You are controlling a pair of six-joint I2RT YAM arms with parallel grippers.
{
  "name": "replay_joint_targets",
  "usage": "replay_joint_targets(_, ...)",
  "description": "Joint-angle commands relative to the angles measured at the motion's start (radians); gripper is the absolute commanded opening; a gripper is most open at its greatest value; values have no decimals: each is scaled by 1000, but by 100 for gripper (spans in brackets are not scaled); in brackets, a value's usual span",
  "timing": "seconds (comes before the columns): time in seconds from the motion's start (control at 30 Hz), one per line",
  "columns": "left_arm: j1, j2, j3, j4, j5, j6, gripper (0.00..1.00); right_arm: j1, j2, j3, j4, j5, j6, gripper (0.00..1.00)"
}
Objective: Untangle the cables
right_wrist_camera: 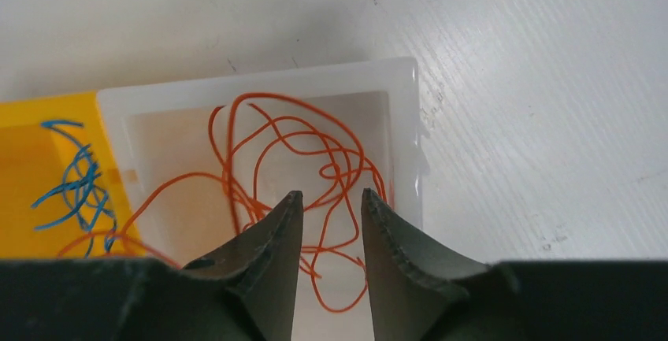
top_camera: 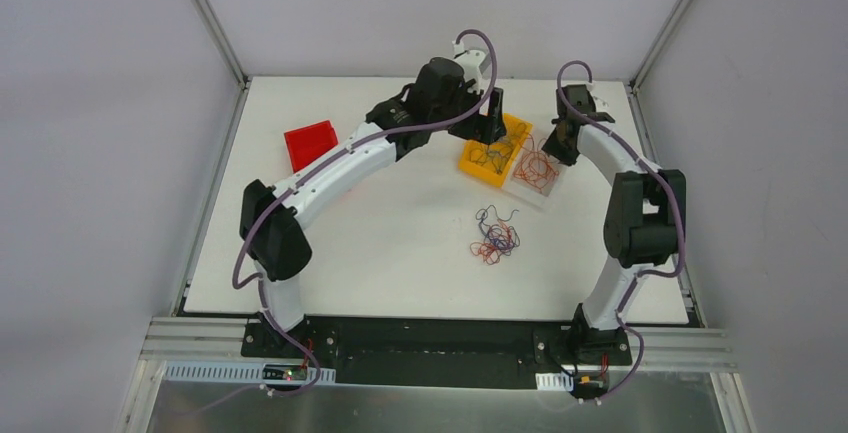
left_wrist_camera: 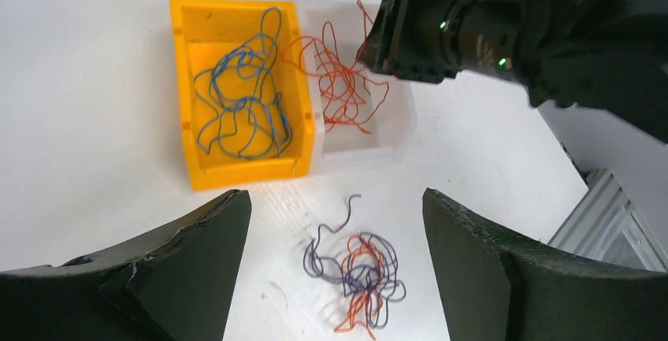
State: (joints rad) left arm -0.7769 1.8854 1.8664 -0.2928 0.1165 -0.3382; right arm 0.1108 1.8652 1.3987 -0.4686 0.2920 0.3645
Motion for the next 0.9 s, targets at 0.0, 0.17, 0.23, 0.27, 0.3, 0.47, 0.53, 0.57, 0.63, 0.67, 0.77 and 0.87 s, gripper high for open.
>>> replay_joint_targets(0.0,19,-157,-93,-10,-12,8,83,-3,-188,-16,-1,-33,-12,40)
replay_joint_targets(0.17,34,-257,-174,-65,-22,17,83,-2,-255,-15,-44,-55,-18,55)
replay_joint_targets(0.23,41,-316,-223,-74,-45,24,83,-2,-272,-21,-43,-85,-21,58)
replay_joint_targets(0.27,44,-342,-250,-78,-52,25,83,-2,-279,-27,-29,-120,-27,61)
replay_joint_targets(0.3,48,-375,-277,-80,-56,26,84,0,-282,-35,-13,-167,-34,64)
replay_joint_targets(0.47,93,-537,-429,-110,-84,14,85,19,-231,-14,-13,-230,-64,64)
replay_joint_targets(0.53,113,-604,-504,-117,-96,9,85,20,-205,-12,0,-239,-69,63)
replay_joint_targets(0.57,121,-636,-535,-121,-107,10,85,20,-192,-15,13,-246,-71,63)
replay_joint_targets(0.63,131,-697,-589,-129,-137,10,86,20,-170,-16,40,-258,-68,61)
replay_joint_targets(0.67,136,-724,-611,-134,-153,13,86,20,-159,-12,49,-260,-65,61)
replay_joint_targets(0.77,147,-786,-660,-145,-183,15,87,20,-130,-14,85,-261,-54,59)
replay_joint_targets(0.87,152,-823,-676,-158,-201,24,87,20,-96,-6,112,-252,-44,56)
